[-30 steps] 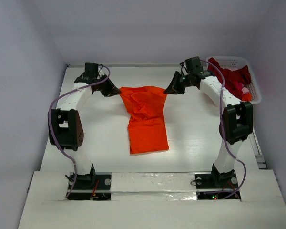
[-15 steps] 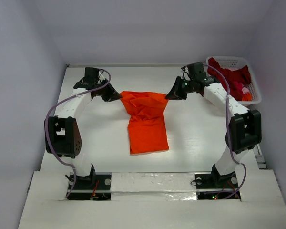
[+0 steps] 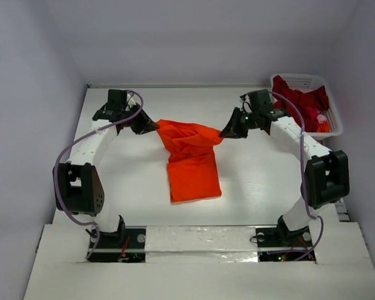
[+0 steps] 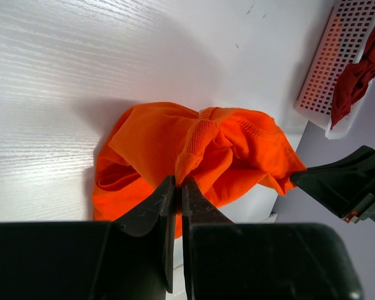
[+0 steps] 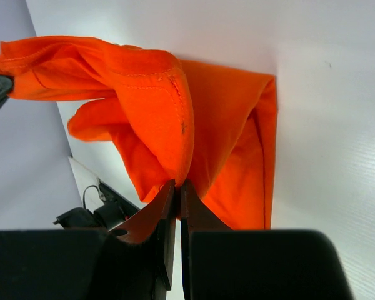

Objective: Fold and stack the t-shirts
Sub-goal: Fold the tshirt

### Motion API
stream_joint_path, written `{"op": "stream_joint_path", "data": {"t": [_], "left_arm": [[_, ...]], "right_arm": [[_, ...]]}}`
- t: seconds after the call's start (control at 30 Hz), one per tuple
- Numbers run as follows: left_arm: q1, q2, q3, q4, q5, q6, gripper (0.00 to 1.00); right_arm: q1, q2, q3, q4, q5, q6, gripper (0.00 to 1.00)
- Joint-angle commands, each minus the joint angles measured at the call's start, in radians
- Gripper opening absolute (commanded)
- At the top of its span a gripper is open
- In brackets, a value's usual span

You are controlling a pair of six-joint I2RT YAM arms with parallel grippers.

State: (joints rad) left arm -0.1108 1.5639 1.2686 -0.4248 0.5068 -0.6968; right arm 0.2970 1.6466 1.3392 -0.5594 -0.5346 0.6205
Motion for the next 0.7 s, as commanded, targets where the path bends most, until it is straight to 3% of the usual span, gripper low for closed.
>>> {"op": "stream_joint_path", "data": {"t": [0.0, 0.33, 0.67], "left_arm": [[-0.001, -0.073, -0.008, -0.014, -0.002, 0.005, 0.00], [-0.030, -0.137, -0.038, -0.066, 0.009, 0.014, 0.00], [-0.041, -0.242, -0.167, -0.100, -0.002, 0.029, 0.00]], "right_arm": [[0.008, -0.073, -0.023, 0.055, -0.002, -0.001, 0.00], [0.027, -0.181, -0.081, 0.020, 0.021, -0.001, 0.00], [0.120, -0.344, -0.204, -0.017, 0.061, 0.031, 0.00]]}}
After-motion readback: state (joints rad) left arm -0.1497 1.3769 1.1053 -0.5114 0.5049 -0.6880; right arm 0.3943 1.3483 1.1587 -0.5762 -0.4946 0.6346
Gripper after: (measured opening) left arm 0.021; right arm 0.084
